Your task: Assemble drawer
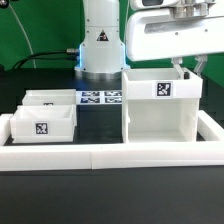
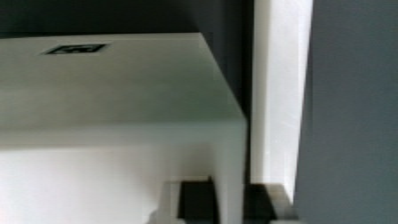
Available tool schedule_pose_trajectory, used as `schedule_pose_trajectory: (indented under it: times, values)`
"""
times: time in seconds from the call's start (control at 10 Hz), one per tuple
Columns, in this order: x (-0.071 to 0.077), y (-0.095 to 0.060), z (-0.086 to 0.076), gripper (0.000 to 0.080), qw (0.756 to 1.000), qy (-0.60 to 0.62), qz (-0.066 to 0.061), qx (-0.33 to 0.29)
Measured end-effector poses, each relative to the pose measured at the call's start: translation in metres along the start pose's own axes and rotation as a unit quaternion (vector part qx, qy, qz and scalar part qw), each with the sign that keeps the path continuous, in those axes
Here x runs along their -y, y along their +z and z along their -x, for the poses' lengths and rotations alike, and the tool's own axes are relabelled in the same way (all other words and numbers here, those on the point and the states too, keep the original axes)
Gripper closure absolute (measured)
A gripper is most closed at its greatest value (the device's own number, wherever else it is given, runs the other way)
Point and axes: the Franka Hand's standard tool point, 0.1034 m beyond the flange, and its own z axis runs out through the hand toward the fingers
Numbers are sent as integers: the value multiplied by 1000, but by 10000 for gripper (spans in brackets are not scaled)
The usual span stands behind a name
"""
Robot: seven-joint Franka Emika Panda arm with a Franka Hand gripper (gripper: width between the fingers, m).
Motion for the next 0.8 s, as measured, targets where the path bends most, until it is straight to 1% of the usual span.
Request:
schedule_pose_trajectory:
  times: [0.2,0.4,0.5,0.6,0.7,0.8]
  values:
    - [2,-1,-1,761,999,46,-3,-1]
    - [5,-2,-2,761,994,111,-10,-5]
    - [4,-3,-4,761,990,138,-14,-6]
    - [-2,-5,-10,761,987,160,-19,-7]
    - [-6,-7,-16,761,978,209,-25,-8]
    - [-7,-9,-20,761,966,257,-26,-4]
